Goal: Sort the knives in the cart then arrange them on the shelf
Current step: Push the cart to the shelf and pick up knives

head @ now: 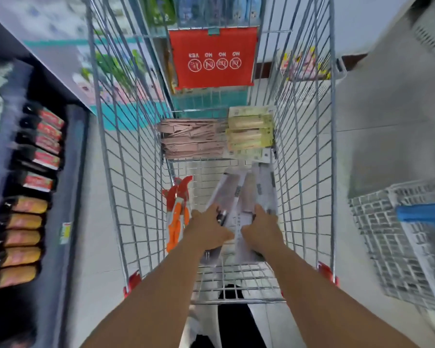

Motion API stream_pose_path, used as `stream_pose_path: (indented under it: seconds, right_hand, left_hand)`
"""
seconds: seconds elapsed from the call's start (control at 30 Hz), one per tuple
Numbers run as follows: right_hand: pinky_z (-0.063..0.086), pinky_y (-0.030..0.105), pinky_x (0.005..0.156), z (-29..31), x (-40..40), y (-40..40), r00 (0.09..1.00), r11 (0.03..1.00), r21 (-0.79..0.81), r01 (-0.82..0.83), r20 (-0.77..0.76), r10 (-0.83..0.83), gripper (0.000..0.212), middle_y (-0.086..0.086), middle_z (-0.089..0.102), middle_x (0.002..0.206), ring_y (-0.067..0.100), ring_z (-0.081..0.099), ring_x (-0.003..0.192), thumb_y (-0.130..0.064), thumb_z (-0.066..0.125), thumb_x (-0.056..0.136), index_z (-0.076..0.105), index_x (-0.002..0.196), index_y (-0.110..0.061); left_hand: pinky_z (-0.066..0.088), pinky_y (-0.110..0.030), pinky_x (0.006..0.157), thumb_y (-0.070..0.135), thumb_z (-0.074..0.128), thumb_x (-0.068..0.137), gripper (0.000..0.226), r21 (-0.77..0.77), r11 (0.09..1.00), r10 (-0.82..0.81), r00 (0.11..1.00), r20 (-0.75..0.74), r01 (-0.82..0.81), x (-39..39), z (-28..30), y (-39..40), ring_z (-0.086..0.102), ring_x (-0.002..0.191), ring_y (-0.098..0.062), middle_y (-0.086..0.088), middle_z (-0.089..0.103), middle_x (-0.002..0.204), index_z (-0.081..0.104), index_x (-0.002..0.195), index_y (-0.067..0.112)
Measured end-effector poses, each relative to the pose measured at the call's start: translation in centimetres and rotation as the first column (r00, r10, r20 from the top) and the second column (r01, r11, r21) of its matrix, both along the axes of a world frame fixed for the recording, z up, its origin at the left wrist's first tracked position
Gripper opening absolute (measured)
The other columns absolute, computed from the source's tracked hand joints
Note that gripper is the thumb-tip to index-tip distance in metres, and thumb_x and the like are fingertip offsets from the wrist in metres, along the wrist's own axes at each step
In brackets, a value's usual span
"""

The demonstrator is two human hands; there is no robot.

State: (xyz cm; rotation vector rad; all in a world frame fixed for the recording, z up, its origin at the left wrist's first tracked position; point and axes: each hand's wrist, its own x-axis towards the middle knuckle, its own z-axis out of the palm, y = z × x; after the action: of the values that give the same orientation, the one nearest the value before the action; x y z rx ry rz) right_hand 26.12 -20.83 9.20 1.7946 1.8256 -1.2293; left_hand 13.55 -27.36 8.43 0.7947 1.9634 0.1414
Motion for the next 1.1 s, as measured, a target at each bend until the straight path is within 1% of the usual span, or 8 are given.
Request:
stream_pose_path:
  seconds: [0.07,0.13,0.27,0.47,0.6,0.7,0.9,1.1]
  right_hand:
    - [0.040,0.029,0.068,1.6,-0.1,-1.1,1.000,1.000,-0.002,0.009,-0.030,-0.009,0.046,0.017,0.044,0.128,0.027,0.051,0.089,-0.008,0.051,0.083,0.041,0.127,-0.014]
    - [0.040,0.028,0.060,3.0,-0.1,-2.3,0.997,1.000,0.011,0.029,-0.074,-0.028,0.045,0.016,0.053,0.114,0.025,0.053,0.082,-0.008,0.051,0.081,0.043,0.124,-0.014]
    - [0.047,0.033,0.068,6.4,-0.3,-4.8,0.986,0.994,0.105,0.030,-0.166,-0.012,0.052,0.017,0.048,0.122,0.031,0.056,0.091,-0.011,0.054,0.079,0.040,0.129,-0.018]
    - [0.041,0.031,0.074,13.4,-1.4,-8.8,0.941,0.957,0.285,0.052,-0.335,0.049,0.072,0.013,0.040,0.131,0.027,0.055,0.096,-0.010,0.056,0.083,0.026,0.147,-0.023]
    - [0.033,0.023,0.058,17.5,-3.2,-10.9,0.876,0.902,0.427,0.059,-0.456,0.159,0.068,0.013,0.049,0.115,0.013,0.046,0.075,-0.010,0.060,0.081,0.034,0.142,-0.021]
    - [0.037,0.025,0.071,20.3,-4.9,-11.9,0.839,0.884,0.465,0.046,-0.498,0.218,0.071,0.009,0.042,0.125,0.011,0.043,0.079,-0.012,0.059,0.084,0.029,0.147,-0.023]
    - [0.036,0.027,0.092,25.5,-9.3,-14.0,0.729,0.838,0.546,-0.017,-0.567,0.384,0.071,0.009,0.040,0.137,0.022,0.045,0.115,-0.006,0.057,0.083,0.031,0.147,-0.023]
    - [0.039,0.024,0.089,29.5,-14.4,-17.6,0.556,0.804,0.555,-0.212,-0.608,0.566,0.073,0.006,0.040,0.132,0.023,0.052,0.113,-0.010,0.060,0.086,0.028,0.149,-0.029]
  left_hand:
    - [0.052,-0.036,0.087,0.044,0.072,0.062,0.075,0.018,0.999,0.030,1.000,0.002,-0.030,-0.2,2.0,-1.2,0.057,0.097,-0.026,-0.007,0.044,0.121,0.042,0.129,0.026]
    - [0.054,-0.040,0.085,0.042,0.071,0.057,0.077,0.043,0.997,0.057,0.998,0.005,-0.057,-0.2,4.0,-2.5,0.059,0.097,-0.024,-0.006,0.052,0.116,0.045,0.128,0.026]
    - [0.051,-0.042,0.091,0.037,0.071,0.062,0.089,0.067,0.994,0.090,0.990,-0.108,-0.083,-0.4,7.8,-5.4,0.053,0.110,-0.033,-0.012,0.034,0.137,0.030,0.141,0.035]
    - [0.045,-0.038,0.091,0.040,0.068,0.071,0.087,0.281,0.956,0.170,0.936,-0.309,-0.081,-0.9,14.8,-9.9,0.050,0.113,-0.035,-0.013,0.033,0.128,0.021,0.145,0.036]
    - [0.048,-0.030,0.080,0.048,0.068,0.074,0.084,0.467,0.879,0.299,0.877,-0.377,-0.099,-1.8,19.1,-12.6,0.052,0.104,-0.025,-0.006,0.036,0.115,0.021,0.143,0.036]
    - [0.048,-0.030,0.082,0.047,0.068,0.073,0.087,0.565,0.810,0.414,0.836,-0.359,-0.158,-3.0,22.1,-14.3,0.052,0.106,-0.023,-0.003,0.034,0.117,0.020,0.145,0.038]
    - [0.050,-0.033,0.084,0.036,0.066,0.070,0.088,0.686,0.678,0.627,0.695,-0.351,-0.265,-5.7,27.3,-18.5,0.051,0.106,-0.021,0.003,0.030,0.116,0.019,0.144,0.046]
    - [0.052,-0.033,0.076,0.035,0.067,0.071,0.084,0.761,0.525,0.812,0.491,-0.315,-0.380,-7.3,31.3,-24.6,0.054,0.095,-0.021,0.005,0.029,0.113,0.020,0.139,0.052]
